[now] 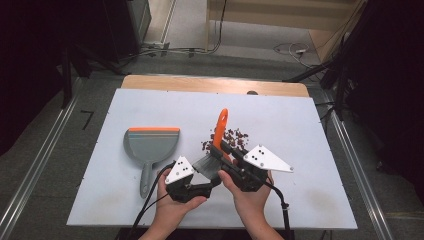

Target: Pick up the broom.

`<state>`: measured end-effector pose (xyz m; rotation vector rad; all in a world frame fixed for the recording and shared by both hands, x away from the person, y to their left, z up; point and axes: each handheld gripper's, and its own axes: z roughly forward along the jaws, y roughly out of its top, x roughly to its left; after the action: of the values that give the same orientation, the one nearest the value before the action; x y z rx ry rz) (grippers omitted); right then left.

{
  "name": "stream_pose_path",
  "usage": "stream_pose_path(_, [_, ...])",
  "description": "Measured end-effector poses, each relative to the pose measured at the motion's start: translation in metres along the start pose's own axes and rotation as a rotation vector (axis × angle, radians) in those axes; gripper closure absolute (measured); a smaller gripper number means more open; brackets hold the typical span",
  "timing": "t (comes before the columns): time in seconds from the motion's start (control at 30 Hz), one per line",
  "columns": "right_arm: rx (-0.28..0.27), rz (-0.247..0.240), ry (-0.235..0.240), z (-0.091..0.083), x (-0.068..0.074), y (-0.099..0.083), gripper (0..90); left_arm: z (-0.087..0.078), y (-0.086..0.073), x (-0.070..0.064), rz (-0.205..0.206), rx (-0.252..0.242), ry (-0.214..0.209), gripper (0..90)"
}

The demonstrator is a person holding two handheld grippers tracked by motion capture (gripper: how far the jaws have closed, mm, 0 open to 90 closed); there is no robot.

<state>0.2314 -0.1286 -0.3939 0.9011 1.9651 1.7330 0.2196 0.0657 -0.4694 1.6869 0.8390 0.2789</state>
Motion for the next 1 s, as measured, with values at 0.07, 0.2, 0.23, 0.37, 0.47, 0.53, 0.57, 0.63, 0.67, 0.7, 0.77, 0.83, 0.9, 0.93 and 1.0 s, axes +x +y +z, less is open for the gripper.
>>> stream_pose_path(0.07, [0.003,0.012,0.001,0.000,0.002,0.000,69.2,-0.001,0.000,-0.001,0.003,-0.010,-0.006,46.2])
stream_pose_path(0.2, [0.002,0.012,0.001,0.001,0.003,-0.001,69.2,-0.003,0.001,0.000,0.008,-0.021,-0.016,60.8])
stream_pose_path(0.23, [0.002,0.011,0.000,0.001,0.004,-0.002,69.3,-0.003,0.001,0.000,0.006,-0.022,-0.021,63.7])
stream_pose_path(0.37, [0.002,0.005,-0.005,0.001,0.006,-0.001,69.2,-0.005,0.001,0.000,0.025,-0.033,-0.026,77.4])
stream_pose_path(0.47, [0.002,0.008,-0.004,0.001,0.007,-0.002,69.2,-0.006,0.001,0.002,0.034,-0.029,-0.035,81.0])
stream_pose_path(0.53, [0.005,0.008,0.000,0.002,0.007,-0.002,69.1,-0.007,0.001,0.002,0.047,-0.020,-0.032,83.1])
stream_pose_path(0.57, [0.008,0.008,0.005,0.002,0.006,-0.002,69.1,-0.007,0.001,0.003,0.051,-0.017,-0.036,83.8])
stream_pose_path(0.63, [0.015,0.007,0.019,0.003,0.005,-0.002,68.8,-0.008,0.002,0.004,0.061,-0.005,-0.043,84.8])
stream_pose_path(0.67, [0.019,0.012,0.025,0.003,0.004,-0.002,68.6,-0.009,0.003,0.005,0.066,0.000,-0.048,85.0])
stream_pose_path(0.7, [0.024,0.017,0.029,0.004,0.003,-0.001,68.3,-0.009,0.003,0.005,0.072,0.007,-0.055,85.2])
stream_pose_path(0.77, [0.033,0.007,0.037,0.005,0.001,-0.001,64.6,-0.009,0.004,0.006,0.074,0.011,-0.063,85.4])
stream_pose_path(0.83, [0.028,-0.022,0.058,0.005,-0.001,0.001,54.7,-0.012,0.005,0.010,0.080,0.016,-0.071,85.5])
stream_pose_path(0.9, [0.021,-0.054,0.086,0.003,-0.003,0.003,48.9,-0.015,0.007,0.014,0.075,0.013,-0.072,85.5])
stream_pose_path(0.93, [0.013,-0.070,0.098,0.002,-0.004,0.005,46.5,-0.017,0.008,0.017,0.071,0.011,-0.077,85.5])
stream_pose_path(1.0, [0.012,-0.089,0.129,0.000,-0.009,0.007,42.7,-0.022,0.010,0.023,0.068,-0.001,-0.094,85.5])
